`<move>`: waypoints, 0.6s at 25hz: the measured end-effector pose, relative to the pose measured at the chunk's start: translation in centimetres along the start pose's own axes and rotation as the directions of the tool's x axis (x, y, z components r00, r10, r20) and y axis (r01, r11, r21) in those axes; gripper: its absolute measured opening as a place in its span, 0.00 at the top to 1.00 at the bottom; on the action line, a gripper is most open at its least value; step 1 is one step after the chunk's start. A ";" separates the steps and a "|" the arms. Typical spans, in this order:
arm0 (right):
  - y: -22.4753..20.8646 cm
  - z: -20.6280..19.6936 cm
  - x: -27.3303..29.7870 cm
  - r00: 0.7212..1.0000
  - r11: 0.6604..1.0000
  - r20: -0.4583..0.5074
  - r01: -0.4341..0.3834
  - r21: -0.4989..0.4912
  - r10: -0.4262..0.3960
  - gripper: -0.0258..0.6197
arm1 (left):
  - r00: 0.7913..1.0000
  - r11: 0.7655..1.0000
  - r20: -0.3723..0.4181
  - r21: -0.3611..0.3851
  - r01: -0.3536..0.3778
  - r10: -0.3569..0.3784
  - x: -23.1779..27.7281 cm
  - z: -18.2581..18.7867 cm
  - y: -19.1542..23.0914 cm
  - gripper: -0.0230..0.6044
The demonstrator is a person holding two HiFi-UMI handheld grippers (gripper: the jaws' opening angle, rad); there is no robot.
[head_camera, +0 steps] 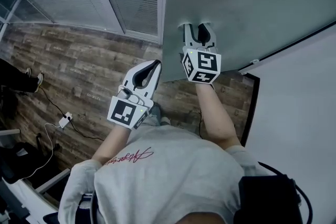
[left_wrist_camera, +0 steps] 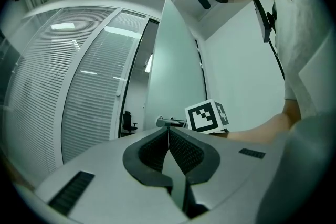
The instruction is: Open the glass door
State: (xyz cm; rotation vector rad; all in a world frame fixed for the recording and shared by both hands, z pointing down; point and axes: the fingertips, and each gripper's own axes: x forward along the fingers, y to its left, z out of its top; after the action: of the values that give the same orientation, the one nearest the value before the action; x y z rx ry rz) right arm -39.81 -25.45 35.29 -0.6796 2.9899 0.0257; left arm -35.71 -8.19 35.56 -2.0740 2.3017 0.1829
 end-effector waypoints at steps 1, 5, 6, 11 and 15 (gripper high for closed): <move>0.2 0.1 -0.6 1.000 1.000 -0.001 -0.006 -0.001 0.006 0.77 | 1.000 1.000 0.000 0.001 0.000 0.000 -0.4 0.0 -0.6 0.93; 0.8 0.3 -3.1 1.000 1.000 0.004 -0.018 -0.005 0.018 0.77 | 1.000 1.000 0.000 0.006 0.020 -0.020 -2.0 0.1 -2.8 0.94; 0.8 0.3 -3.7 1.000 1.000 0.004 -0.018 -0.006 0.019 0.77 | 1.000 1.000 -0.001 0.004 0.026 -0.026 -2.3 0.1 -3.2 0.94; 1.3 0.7 -6.8 0.998 0.998 0.016 -0.061 -0.005 0.061 0.77 | 0.999 0.999 0.009 -0.014 0.052 -0.052 -4.3 0.8 -5.1 0.93; 1.0 1.3 -9.5 0.997 0.997 0.024 -0.078 -0.007 0.078 0.77 | 0.996 0.995 -0.007 -0.016 0.094 -0.094 -6.0 1.2 -7.6 0.94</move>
State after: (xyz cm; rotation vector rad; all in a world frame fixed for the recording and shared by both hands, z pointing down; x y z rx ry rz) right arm -31.57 -20.39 34.69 -0.5584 2.9931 0.0472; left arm -27.62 -2.86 34.54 -2.1881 2.2074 0.1906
